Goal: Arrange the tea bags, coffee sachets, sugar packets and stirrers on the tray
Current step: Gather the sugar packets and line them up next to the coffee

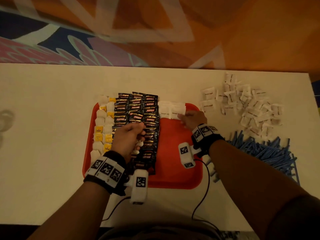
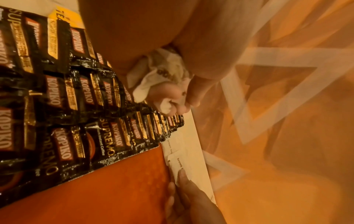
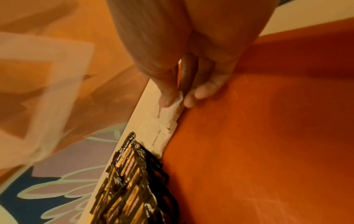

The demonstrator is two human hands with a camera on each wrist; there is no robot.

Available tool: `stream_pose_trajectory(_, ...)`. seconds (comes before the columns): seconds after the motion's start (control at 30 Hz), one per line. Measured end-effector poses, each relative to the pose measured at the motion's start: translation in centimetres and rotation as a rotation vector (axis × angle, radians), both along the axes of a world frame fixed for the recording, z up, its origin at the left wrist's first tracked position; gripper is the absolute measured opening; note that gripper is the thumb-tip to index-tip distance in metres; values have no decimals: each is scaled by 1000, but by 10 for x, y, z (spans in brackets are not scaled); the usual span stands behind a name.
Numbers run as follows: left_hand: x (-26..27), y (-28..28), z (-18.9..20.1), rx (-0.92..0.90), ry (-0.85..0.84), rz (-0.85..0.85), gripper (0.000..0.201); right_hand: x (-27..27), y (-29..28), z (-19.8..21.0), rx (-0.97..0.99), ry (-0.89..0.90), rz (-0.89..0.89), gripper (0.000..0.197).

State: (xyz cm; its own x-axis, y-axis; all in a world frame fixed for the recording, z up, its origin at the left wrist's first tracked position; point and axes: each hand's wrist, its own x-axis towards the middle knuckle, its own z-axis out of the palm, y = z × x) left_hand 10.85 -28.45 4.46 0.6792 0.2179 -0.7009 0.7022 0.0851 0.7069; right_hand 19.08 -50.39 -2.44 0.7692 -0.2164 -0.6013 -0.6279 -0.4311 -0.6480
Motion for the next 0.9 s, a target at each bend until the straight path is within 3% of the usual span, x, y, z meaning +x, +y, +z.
stream_pose_trajectory(0.33,5,5,-9,-14,-6,2,23,12,7,-11,-300,0,32,31)
stream_pose_trajectory(0.43,6,4,-10,-16,1,6,21,10,6,-10,-305,-72,41,34)
stream_pose_trajectory(0.6,7,4,-9,-32,10,17,22,7,12,-8,-285,-277,298,21)
stream_pose_trajectory(0.7,8,3,-7,-65,1,46,24,6,14,-9,-220,-245,364,21)
stream_pose_trajectory(0.9,11,1,1,-171,3,104,26,2,11,0,-204,-229,320,29)
